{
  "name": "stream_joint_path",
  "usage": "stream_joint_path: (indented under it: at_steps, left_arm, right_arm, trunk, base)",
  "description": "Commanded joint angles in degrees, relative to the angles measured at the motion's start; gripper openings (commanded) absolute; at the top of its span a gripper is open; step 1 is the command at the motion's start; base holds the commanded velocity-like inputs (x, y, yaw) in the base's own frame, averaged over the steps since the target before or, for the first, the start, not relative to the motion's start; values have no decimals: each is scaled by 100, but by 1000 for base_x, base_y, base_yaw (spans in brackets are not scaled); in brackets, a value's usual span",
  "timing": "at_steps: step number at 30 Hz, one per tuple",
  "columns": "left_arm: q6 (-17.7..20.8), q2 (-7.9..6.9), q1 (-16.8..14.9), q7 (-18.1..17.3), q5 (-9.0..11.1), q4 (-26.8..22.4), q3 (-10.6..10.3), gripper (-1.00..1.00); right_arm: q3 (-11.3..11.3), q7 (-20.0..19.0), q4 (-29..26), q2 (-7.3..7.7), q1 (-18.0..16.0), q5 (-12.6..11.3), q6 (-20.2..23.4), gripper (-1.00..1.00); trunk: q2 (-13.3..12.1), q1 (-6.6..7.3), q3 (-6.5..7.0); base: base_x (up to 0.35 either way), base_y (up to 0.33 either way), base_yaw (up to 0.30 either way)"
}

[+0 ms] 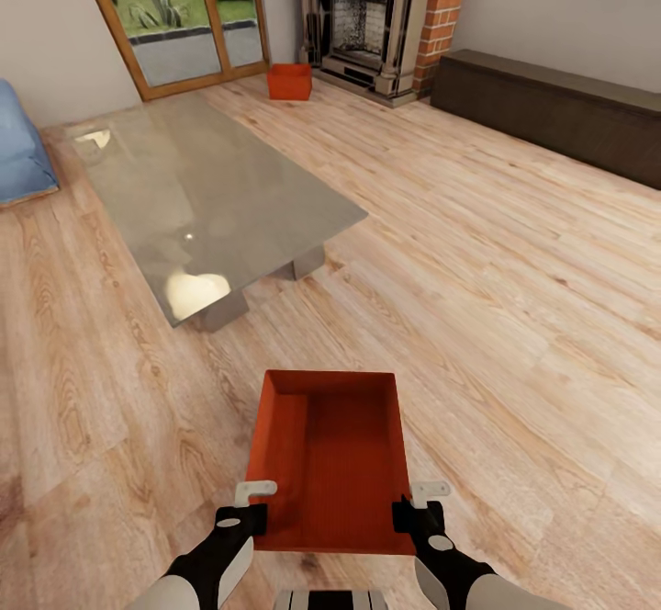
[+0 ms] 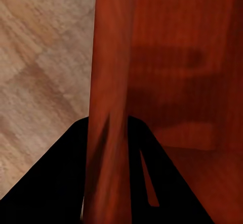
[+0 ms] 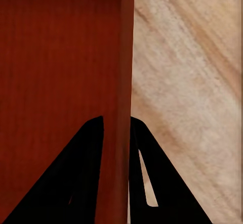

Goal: Move the two storage containers from the living room to the garage. In the garage, place one container on the floor and stack the other container on top of it (either order is fine).

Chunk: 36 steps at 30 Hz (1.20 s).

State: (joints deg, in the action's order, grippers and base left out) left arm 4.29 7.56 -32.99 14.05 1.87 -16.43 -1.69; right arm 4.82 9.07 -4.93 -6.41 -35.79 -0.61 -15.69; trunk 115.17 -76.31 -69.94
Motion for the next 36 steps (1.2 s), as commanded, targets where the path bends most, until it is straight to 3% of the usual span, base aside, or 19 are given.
stream_joint_path:
  at_steps: [1,36]
  left_arm:
    - [46,-9,3,63,-2,-1,-7,-100]
    - [46,-9,3,54,-2,-1,-2,-100]
  right_arm:
    - [-130,60,-8,9,-6,-18,-30,-100]
    - [-139,60,-8,-26,-6,-46,-22,-100]
  trunk:
    - [-40,23,16]
    - [-1444,792,644]
  base:
    - [0,0,0]
    - [0,0,0]
